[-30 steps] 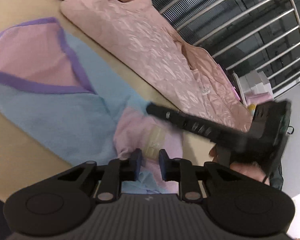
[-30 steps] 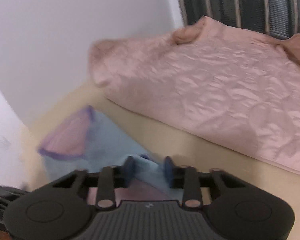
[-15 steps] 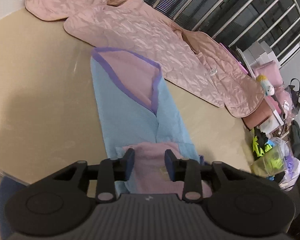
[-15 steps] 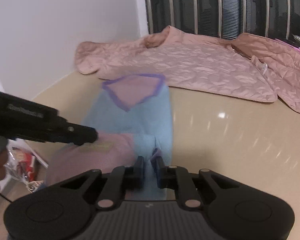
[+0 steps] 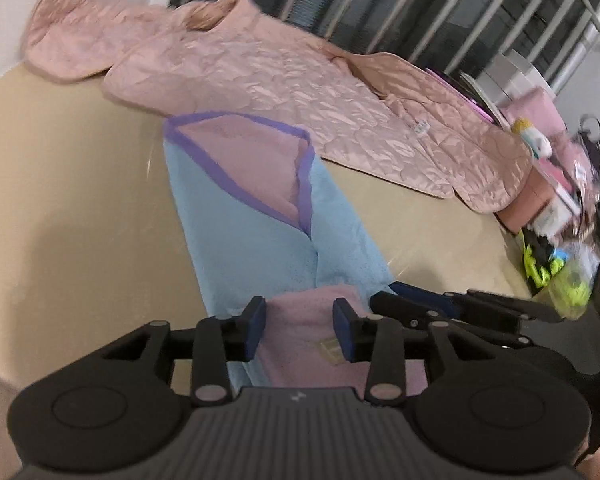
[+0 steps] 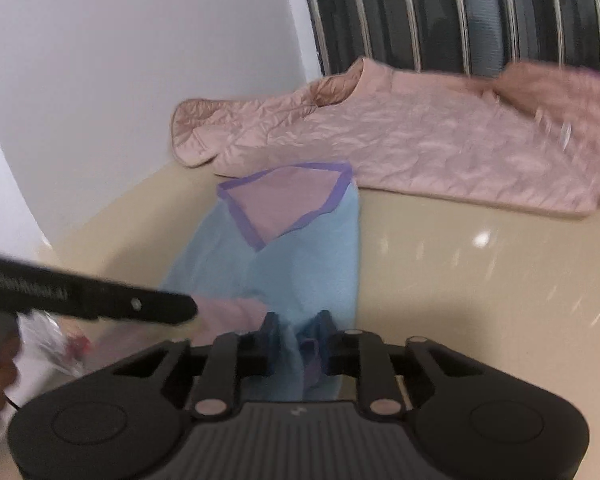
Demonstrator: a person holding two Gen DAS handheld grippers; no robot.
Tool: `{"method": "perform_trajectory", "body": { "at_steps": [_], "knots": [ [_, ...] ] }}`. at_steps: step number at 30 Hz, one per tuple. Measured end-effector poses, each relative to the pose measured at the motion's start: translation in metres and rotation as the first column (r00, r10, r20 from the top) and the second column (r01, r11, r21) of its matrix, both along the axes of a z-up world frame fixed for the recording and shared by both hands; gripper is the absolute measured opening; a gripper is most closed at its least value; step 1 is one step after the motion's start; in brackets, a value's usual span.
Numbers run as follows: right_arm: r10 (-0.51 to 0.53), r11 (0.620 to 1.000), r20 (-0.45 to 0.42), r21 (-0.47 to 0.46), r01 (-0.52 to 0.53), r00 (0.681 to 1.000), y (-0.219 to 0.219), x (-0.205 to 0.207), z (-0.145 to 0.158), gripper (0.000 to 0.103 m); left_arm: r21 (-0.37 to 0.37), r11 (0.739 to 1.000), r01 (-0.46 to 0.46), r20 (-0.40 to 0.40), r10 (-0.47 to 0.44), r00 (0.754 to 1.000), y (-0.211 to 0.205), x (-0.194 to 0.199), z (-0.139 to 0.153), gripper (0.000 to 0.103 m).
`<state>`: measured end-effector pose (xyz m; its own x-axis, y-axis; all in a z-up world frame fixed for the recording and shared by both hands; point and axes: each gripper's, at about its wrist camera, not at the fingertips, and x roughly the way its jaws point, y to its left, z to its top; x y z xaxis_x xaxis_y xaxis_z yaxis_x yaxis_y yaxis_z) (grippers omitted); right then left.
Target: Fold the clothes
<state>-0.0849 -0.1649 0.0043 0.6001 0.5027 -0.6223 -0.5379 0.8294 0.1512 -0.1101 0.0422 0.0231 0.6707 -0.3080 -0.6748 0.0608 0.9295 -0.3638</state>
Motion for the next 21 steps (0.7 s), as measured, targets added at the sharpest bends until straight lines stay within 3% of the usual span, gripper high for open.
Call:
{"method": "perform_trajectory", "body": {
  "at_steps": [4, 6, 10, 13, 16, 18, 21],
  "knots": [
    [-0.053, 0.998, 0.028, -0.04, 0.054, 0.998, -0.002, -0.017, 0.001, 0.014, 0.058, 0.998, 0.037, 0.029, -0.039, 0.999, -0.012, 0.005, -0.002, 0.038],
    [-0.1, 0.993, 0.05, -0.062, 0.103, 0.994, 0.001, -0.029, 0.001, 0.014, 0.052, 0.997, 0.06, 0.03, -0.061, 0.998, -0.015, 0.009, -0.002, 0.038],
    [-0.2, 0.976, 0.087, -0.066, 0.206, 0.976, 0.009, -0.051, -0.003, 0.014, 0.105, 0.991, 0.088, 0.055, -0.094, 0.994, -0.023, 0.011, -0.003, 0.038],
    [-0.221, 0.973, 0.088, -0.046, 0.226, 0.971, 0.009, -0.048, -0.004, 0.015, 0.152, 0.983, 0.104, 0.076, -0.117, 0.99, -0.028, 0.011, -0.004, 0.039],
    [-0.208, 0.978, 0.065, -0.023, 0.21, 0.976, -0.002, -0.043, 0.003, 0.022, 0.158, 0.984, 0.084, 0.095, -0.1, 0.991, -0.021, -0.006, 0.008, 0.051],
    [-0.211, 0.973, 0.14, -0.063, 0.222, 0.967, -0.008, -0.049, 0.011, 0.028, 0.157, 0.983, 0.098, 0.14, -0.12, 0.983, -0.016, -0.022, 0.016, 0.061],
    [-0.138, 0.983, 0.208, -0.091, 0.16, 0.968, -0.009, -0.063, 0.02, 0.028, 0.12, 0.983, 0.139, 0.17, -0.158, 0.973, -0.009, -0.038, 0.021, 0.063]
  ]
}}
